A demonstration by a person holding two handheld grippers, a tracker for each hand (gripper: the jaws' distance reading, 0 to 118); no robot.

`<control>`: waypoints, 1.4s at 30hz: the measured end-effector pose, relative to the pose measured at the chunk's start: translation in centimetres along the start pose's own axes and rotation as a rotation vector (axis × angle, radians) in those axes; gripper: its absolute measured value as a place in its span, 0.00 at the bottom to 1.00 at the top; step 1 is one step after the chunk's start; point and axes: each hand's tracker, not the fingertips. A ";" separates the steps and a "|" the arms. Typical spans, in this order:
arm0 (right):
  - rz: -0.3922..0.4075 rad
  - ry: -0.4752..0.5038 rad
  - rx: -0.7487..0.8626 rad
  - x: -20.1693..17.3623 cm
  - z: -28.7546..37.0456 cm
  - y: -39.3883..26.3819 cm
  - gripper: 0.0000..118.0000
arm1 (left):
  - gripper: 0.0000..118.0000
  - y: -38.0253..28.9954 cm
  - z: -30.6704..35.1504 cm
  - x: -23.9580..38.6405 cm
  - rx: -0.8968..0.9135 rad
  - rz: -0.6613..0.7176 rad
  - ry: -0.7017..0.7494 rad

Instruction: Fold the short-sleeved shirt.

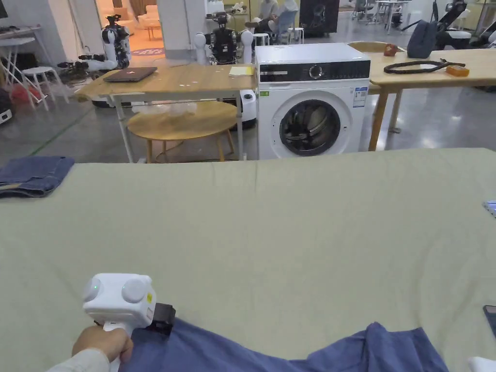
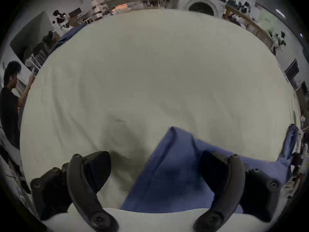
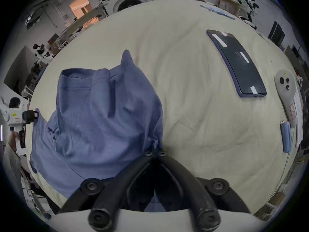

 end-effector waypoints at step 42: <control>0.313 -0.089 0.781 -22.1 37.9 30.1 0.00 | 0.00 12.0 43.7 -12.4 0.713 0.254 -0.123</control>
